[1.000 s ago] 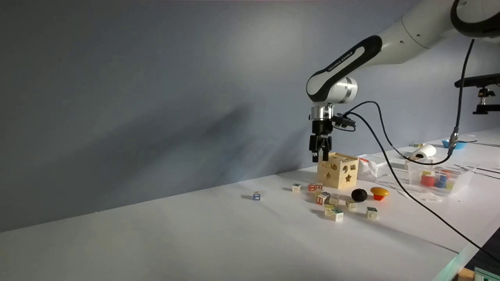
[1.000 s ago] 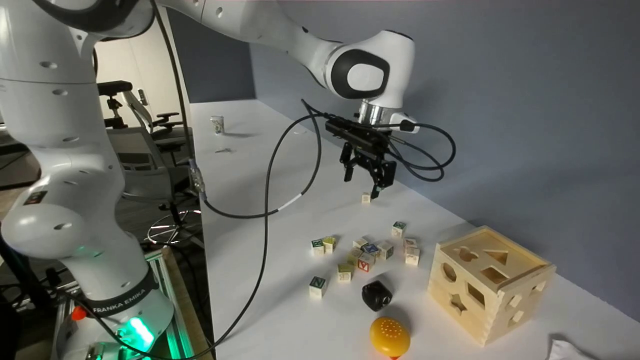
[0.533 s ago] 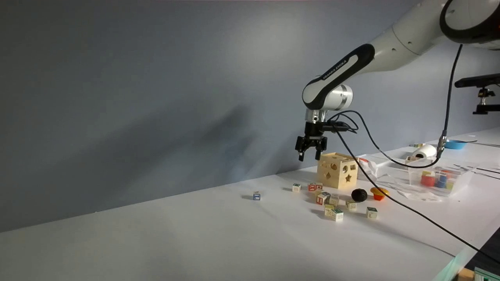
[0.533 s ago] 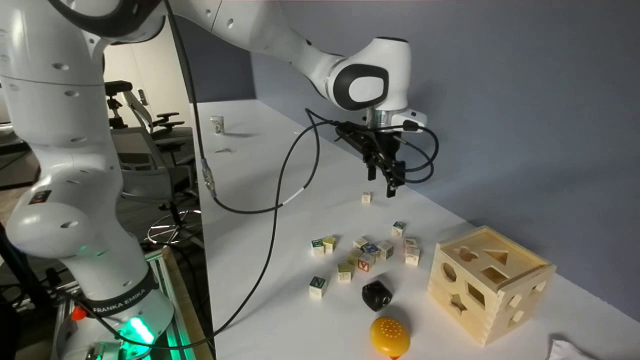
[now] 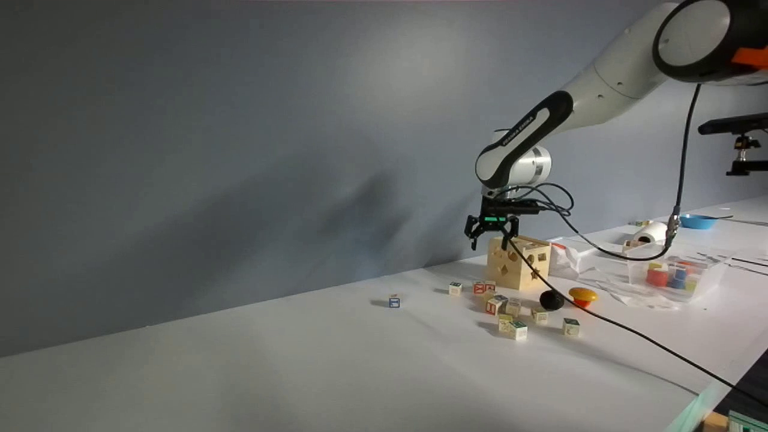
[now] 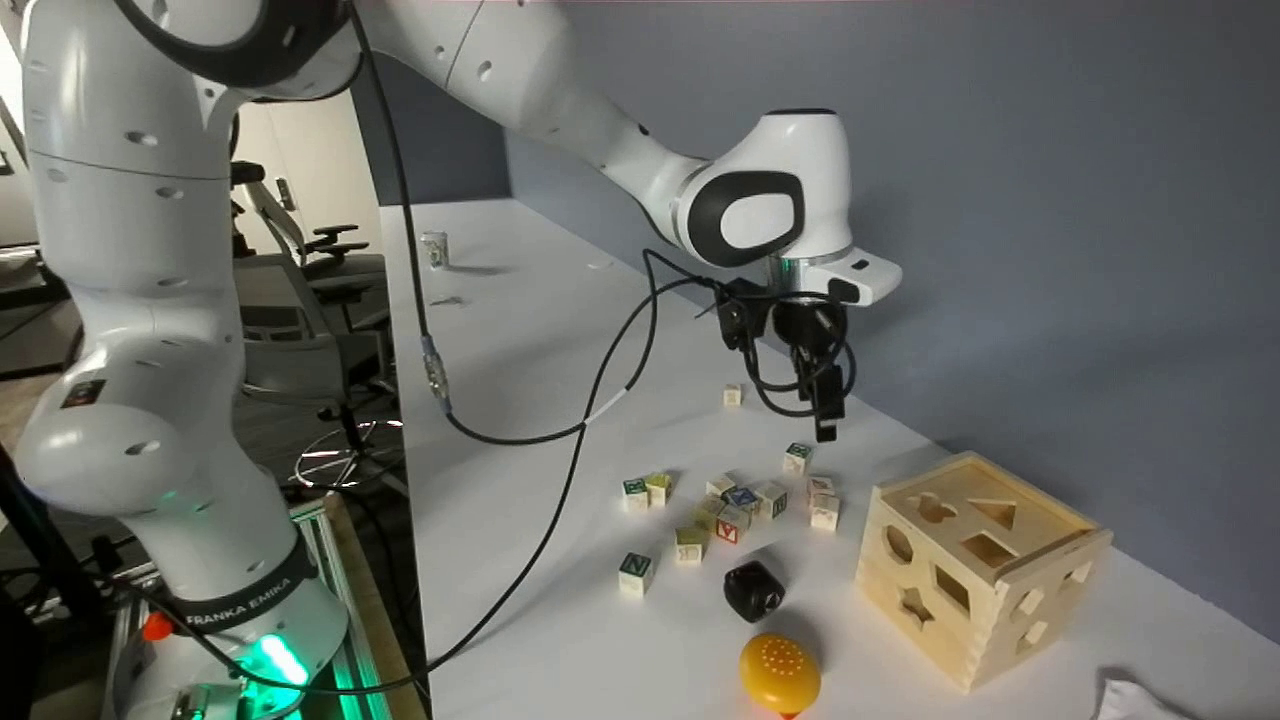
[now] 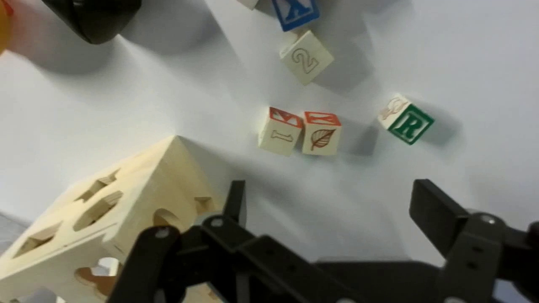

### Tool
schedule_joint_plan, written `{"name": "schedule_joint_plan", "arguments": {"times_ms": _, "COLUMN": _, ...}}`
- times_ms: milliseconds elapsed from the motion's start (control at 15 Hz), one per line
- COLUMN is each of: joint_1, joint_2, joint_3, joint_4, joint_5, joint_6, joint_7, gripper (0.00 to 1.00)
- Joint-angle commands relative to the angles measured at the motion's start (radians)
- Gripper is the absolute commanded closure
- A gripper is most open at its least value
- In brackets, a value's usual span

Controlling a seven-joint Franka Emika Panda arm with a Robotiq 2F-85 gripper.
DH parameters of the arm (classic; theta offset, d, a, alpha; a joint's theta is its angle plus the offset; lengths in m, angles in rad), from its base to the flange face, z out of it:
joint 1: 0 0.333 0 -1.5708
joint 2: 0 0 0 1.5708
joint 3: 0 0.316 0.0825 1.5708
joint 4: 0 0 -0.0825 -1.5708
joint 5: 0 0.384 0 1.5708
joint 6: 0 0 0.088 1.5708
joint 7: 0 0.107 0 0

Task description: Move two right blocks to the left

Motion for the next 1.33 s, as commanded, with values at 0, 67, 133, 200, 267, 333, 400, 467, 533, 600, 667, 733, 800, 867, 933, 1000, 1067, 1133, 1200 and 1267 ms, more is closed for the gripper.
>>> {"name": "schedule_joint_plan", "arguments": {"times_ms": 0, "joint_1": 0.052, "joint_2": 0.060, "joint_3": -0.076, "joint_4": 0.007, "joint_5": -0.118, "joint_6": 0.028, "joint_7": 0.236, "gripper": 0.00}}
{"name": "schedule_joint_plan", "arguments": {"times_ms": 67, "joint_1": 0.067, "joint_2": 0.081, "joint_3": -0.096, "joint_4": 0.016, "joint_5": -0.152, "joint_6": 0.010, "joint_7": 0.302, "gripper": 0.00}}
{"name": "schedule_joint_plan", "arguments": {"times_ms": 133, "joint_1": 0.082, "joint_2": 0.106, "joint_3": -0.115, "joint_4": 0.033, "joint_5": -0.180, "joint_6": -0.014, "joint_7": 0.362, "gripper": 0.00}}
{"name": "schedule_joint_plan", "arguments": {"times_ms": 200, "joint_1": 0.097, "joint_2": 0.126, "joint_3": -0.129, "joint_4": 0.042, "joint_5": -0.203, "joint_6": -0.038, "joint_7": 0.421, "gripper": 0.00}}
{"name": "schedule_joint_plan", "arguments": {"times_ms": 267, "joint_1": 0.105, "joint_2": 0.150, "joint_3": -0.138, "joint_4": 0.061, "joint_5": -0.215, "joint_6": -0.081, "joint_7": 0.464, "gripper": 0.00}}
{"name": "schedule_joint_plan", "arguments": {"times_ms": 333, "joint_1": 0.110, "joint_2": 0.168, "joint_3": -0.137, "joint_4": 0.071, "joint_5": -0.214, "joint_6": -0.120, "joint_7": 0.489, "gripper": 0.00}}
{"name": "schedule_joint_plan", "arguments": {"times_ms": 400, "joint_1": 0.099, "joint_2": 0.176, "joint_3": -0.122, "joint_4": 0.078, "joint_5": -0.195, "joint_6": -0.141, "joint_7": 0.473, "gripper": 0.00}}
{"name": "schedule_joint_plan", "arguments": {"times_ms": 467, "joint_1": 0.088, "joint_2": 0.182, "joint_3": -0.104, "joint_4": 0.082, "joint_5": -0.169, "joint_6": -0.151, "joint_7": 0.448, "gripper": 0.00}}
{"name": "schedule_joint_plan", "arguments": {"times_ms": 533, "joint_1": 0.086, "joint_2": 0.189, "joint_3": -0.095, "joint_4": 0.085, "joint_5": -0.162, "joint_6": -0.150, "joint_7": 0.438, "gripper": 0.00}}
{"name": "schedule_joint_plan", "arguments": {"times_ms": 600, "joint_1": 0.082, "joint_2": 0.194, "joint_3": -0.089, "joint_4": 0.089, "joint_5": -0.160, "joint_6": -0.135, "joint_7": 0.423, "gripper": 0.00}}
{"name": "schedule_joint_plan", "arguments": {"times_ms": 667, "joint_1": 0.081, "joint_2": 0.198, "joint_3": -0.084, "joint_4": 0.086, "joint_5": -0.158, "joint_6": -0.111, "joint_7": 0.422, "gripper": 0.00}}
{"name": "schedule_joint_plan", "arguments": {"times_ms": 733, "joint_1": 0.076, "joint_2": 0.198, "joint_3": -0.077, "joint_4": 0.087, "joint_5": -0.155, "joint_6": -0.099, "joint_7": 0.403, "gripper": 0.00}}
{"name": "schedule_joint_plan", "arguments": {"times_ms": 800, "joint_1": 0.074, "joint_2": 0.199, "joint_3": -0.074, "joint_4": 0.086, "joint_5": -0.156, "joint_6": -0.074, "joint_7": 0.394, "gripper": 0.00}}
{"name": "schedule_joint_plan", "arguments": {"times_ms": 867, "joint_1": 0.064, "joint_2": 0.199, "joint_3": -0.066, "joint_4": 0.087, "joint_5": -0.141, "joint_6": -0.065, "joint_7": 0.370, "gripper": 0.00}}
{"name": "schedule_joint_plan", "arguments": {"times_ms": 933, "joint_1": 0.054, "joint_2": 0.198, "joint_3": -0.056, "joint_4": 0.087, "joint_5": -0.122, "joint_6": -0.055, "joint_7": 0.342, "gripper": 0.00}}
{"name": "schedule_joint_plan", "arguments": {"times_ms": 1000, "joint_1": 0.042, "joint_2": 0.197, "joint_3": -0.045, "joint_4": 0.085, "joint_5": -0.094, "joint_6": -0.043, "joint_7": 0.311, "gripper": 0.00}}
{"name": "schedule_joint_plan", "arguments": {"times_ms": 1067, "joint_1": 0.029, "joint_2": 0.196, "joint_3": -0.034, "joint_4": 0.084, "joint_5": -0.062, "joint_6": -0.036, "joint_7": 0.273, "gripper": 0.00}}
{"name": "schedule_joint_plan", "arguments": {"times_ms": 1133, "joint_1": 0.022, "joint_2": 0.197, "joint_3": -0.028, "joint_4": 0.081, "joint_5": -0.036, "joint_6": -0.026, "joint_7": 0.244, "gripper": 0.00}}
{"name": "schedule_joint_plan", "arguments": {"times_ms": 1200, "joint_1": 0.020, "joint_2": 0.194, "joint_3": -0.025, "joint_4": 0.073, "joint_5": -0.015, "joint_6": -0.007, "joint_7": 0.221, "gripper": 0.00}}
{"name": "schedule_joint_plan", "arguments": {"times_ms": 1267, "joint_1": 0.030, "joint_2": 0.194, "joint_3": -0.038, "joint_4": 0.065, "joint_5": -0.015, "joint_6": 0.023, "joint_7": 0.235, "gripper": 0.00}}
